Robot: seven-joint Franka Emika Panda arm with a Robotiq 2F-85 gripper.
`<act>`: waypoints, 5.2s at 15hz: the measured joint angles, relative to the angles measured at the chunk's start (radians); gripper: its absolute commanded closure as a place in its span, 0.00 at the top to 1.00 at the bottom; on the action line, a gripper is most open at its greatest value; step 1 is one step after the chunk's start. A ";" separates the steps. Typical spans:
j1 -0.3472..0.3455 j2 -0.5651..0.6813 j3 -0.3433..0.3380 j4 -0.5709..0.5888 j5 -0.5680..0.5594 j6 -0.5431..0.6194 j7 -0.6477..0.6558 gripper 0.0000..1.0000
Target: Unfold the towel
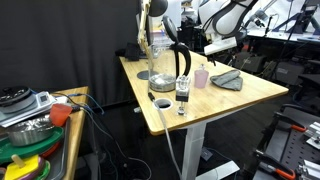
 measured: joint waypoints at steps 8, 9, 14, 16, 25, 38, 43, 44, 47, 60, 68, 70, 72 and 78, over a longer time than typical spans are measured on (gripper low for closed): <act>-0.140 0.131 -0.043 0.116 0.352 -0.007 0.003 1.00; -0.145 0.134 -0.048 0.121 0.357 -0.006 0.000 1.00; -0.132 0.135 -0.048 0.118 0.357 -0.006 0.001 1.00; -0.132 0.135 -0.049 0.118 0.357 -0.006 0.001 1.00; -0.133 0.135 -0.052 0.120 0.369 -0.005 0.017 1.00; -0.165 0.156 -0.096 0.133 0.519 0.044 0.273 1.00; -0.164 0.160 -0.096 0.136 0.519 0.049 0.285 1.00; -0.164 0.160 -0.096 0.136 0.519 0.049 0.285 1.00; -0.164 0.161 -0.096 0.136 0.519 0.048 0.285 1.00; -0.206 0.218 -0.100 0.179 0.617 0.050 0.360 1.00; -0.227 0.274 -0.100 0.239 0.660 0.049 0.386 0.81; -0.227 0.285 -0.100 0.249 0.661 0.049 0.389 0.70; -0.228 0.292 -0.100 0.257 0.670 0.049 0.390 0.55; -0.231 0.293 -0.100 0.264 0.687 0.044 0.390 0.41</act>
